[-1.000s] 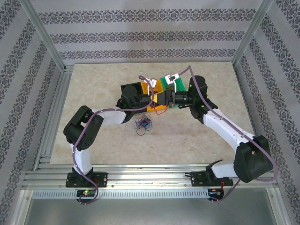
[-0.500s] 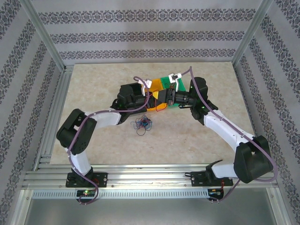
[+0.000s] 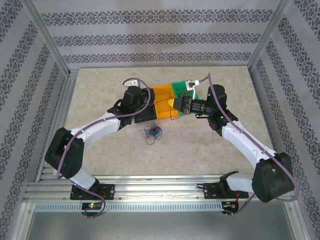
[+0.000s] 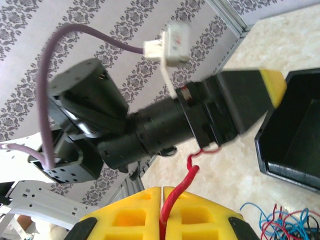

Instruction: Untangle the cables

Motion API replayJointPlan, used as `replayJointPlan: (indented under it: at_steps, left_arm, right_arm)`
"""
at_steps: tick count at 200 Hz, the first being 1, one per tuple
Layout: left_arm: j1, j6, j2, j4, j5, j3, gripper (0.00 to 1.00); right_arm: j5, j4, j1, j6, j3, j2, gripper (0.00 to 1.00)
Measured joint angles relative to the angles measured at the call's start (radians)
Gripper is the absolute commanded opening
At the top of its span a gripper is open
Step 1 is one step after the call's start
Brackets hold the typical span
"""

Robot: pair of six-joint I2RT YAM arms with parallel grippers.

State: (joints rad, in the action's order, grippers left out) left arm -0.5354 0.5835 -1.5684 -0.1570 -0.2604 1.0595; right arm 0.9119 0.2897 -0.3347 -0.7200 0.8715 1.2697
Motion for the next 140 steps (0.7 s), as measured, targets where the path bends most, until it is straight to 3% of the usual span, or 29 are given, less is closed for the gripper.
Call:
replayJointPlan:
  at_steps: [42,59,86,140]
  left_arm:
    - [0.009,0.035,0.127,0.068,-0.348,-0.081,0.80]
    - [0.030,0.048,0.197,0.076,-0.431,-0.143,0.80]
    - [0.059,0.047,0.274,0.081,-0.471,-0.225,0.80]
    - [0.060,0.102,0.287,0.134,-0.448,-0.261,0.80]
  right_arm:
    - [-0.089,-0.113,0.098,0.042,0.010,0.000,0.00]
    - [-0.152,-0.216,0.138,0.085,0.053,0.009,0.00]
    - [-0.256,-0.401,0.156,0.175,0.216,0.112,0.00]
    - [-0.468,-0.682,0.156,0.279,0.562,0.504,0.00]
